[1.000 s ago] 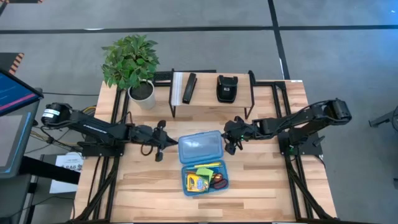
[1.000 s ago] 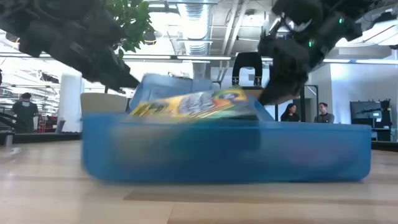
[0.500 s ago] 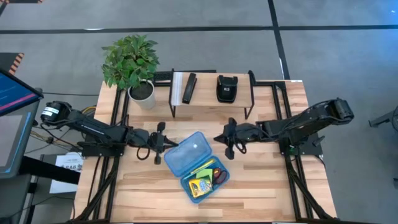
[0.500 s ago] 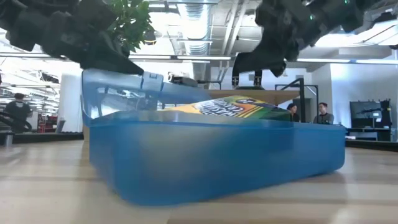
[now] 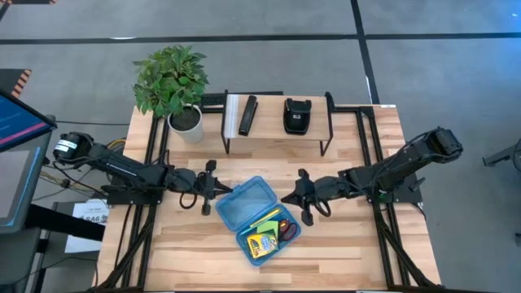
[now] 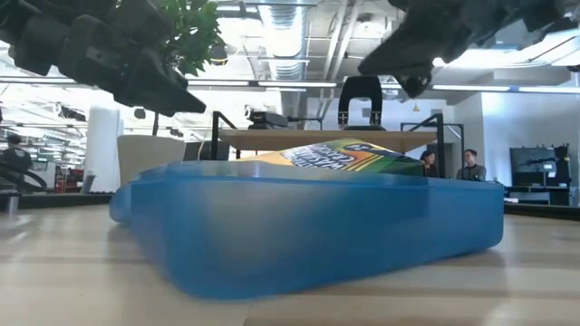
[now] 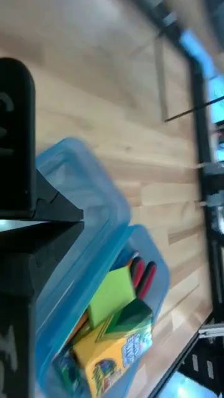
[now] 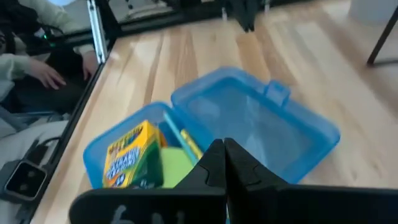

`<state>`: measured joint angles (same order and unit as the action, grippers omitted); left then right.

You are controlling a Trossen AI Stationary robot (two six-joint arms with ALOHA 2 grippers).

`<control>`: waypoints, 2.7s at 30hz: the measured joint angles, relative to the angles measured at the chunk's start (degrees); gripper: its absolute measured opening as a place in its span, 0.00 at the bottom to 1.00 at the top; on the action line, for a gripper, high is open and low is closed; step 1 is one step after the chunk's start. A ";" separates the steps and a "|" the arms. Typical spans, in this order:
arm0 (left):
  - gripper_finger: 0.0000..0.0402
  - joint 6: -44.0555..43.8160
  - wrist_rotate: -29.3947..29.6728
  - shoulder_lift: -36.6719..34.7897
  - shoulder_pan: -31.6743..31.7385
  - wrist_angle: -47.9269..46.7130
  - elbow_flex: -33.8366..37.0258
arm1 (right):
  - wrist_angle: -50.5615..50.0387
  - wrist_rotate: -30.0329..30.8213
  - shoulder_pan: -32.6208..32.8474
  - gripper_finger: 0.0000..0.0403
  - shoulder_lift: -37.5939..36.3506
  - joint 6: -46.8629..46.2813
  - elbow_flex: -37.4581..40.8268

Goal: Pack school essentials
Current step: Close the blue pencil box

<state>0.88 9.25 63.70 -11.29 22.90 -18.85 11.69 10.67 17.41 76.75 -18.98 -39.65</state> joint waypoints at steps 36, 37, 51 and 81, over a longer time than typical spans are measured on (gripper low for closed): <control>0.00 -28.48 15.83 34.04 -26.57 6.98 -6.08 | -11.07 -6.56 8.30 0.01 17.27 -6.54 -15.44; 0.00 -29.03 15.65 34.44 -26.03 7.03 -6.12 | -11.58 -6.50 8.13 0.01 17.27 -6.52 -15.47; 0.00 -26.67 25.50 34.62 -18.55 1.55 -6.14 | -25.63 -1.26 -1.60 0.01 17.27 -6.49 -15.47; 0.00 -9.19 27.01 34.99 -6.08 11.78 -5.67 | 7.80 1.87 -12.59 0.01 9.26 -17.18 18.94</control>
<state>-8.30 36.26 98.70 -17.37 34.68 -24.52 19.48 12.54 4.82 86.01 -36.16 -20.71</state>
